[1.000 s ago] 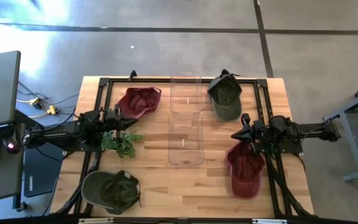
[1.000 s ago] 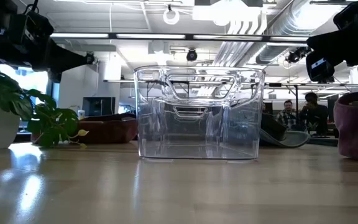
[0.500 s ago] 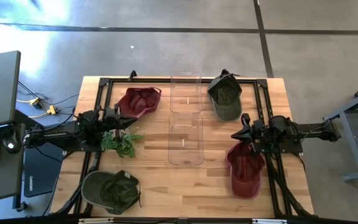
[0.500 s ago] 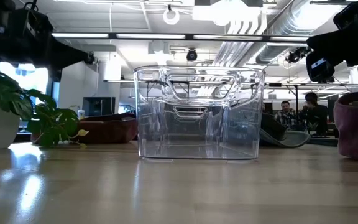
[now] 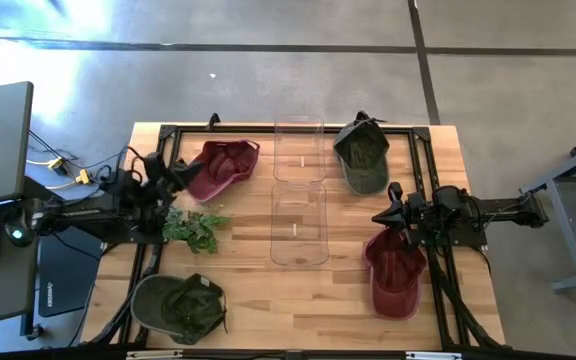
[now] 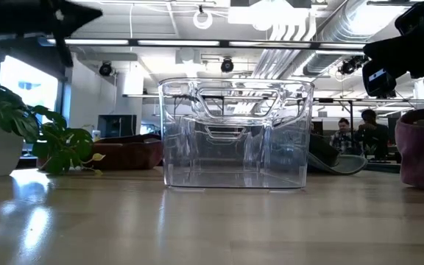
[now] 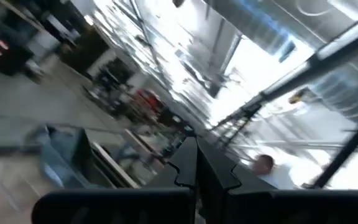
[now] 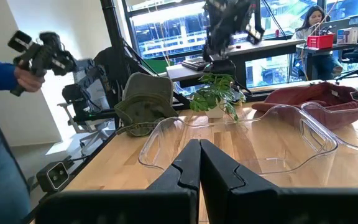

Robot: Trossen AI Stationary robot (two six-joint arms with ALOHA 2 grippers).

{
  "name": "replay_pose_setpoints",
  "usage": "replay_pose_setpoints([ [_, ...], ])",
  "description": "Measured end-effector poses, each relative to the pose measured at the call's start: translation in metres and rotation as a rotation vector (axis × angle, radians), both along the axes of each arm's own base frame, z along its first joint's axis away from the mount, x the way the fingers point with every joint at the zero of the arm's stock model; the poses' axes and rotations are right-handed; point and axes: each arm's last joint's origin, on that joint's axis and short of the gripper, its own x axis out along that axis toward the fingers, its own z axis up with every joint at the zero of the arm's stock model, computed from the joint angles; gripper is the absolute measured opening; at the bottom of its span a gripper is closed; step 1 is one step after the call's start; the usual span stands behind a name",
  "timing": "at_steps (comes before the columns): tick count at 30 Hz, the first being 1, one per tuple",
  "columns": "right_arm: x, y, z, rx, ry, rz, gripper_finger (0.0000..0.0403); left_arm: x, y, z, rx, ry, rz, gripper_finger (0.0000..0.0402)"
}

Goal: Pick & Place hat
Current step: Put the bottom black cap into the bottom transparent bin

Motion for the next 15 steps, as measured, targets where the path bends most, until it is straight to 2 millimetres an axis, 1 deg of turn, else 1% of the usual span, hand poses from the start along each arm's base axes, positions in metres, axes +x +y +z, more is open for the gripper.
replay_pose_setpoints([
  [2,0.000,0.000,0.000,0.000,0.000,0.000,0.0000,0.011,0.002,0.016,0.021,0.117,0.029,0.0000],
  [4,0.000,0.000,0.000,0.000,0.000,0.000,0.0000,0.025,0.004,0.037,0.044,0.236,0.040,0.0000],
  [6,0.000,0.000,0.000,0.000,0.000,0.000,0.0000,0.043,0.006,0.059,0.046,0.360,0.032,0.0000],
  [9,0.000,0.000,0.000,0.000,0.001,0.000,0.0000,0.074,0.008,0.089,0.028,0.564,-0.044,0.0000],
  [12,0.000,0.000,0.000,0.000,0.000,0.000,0.0000,0.112,0.001,0.108,-0.002,0.814,-0.165,0.0000],
  [15,0.000,0.000,0.000,0.000,0.000,0.000,0.0000,0.144,-0.015,0.122,-0.073,1.081,-0.263,0.0000],
])
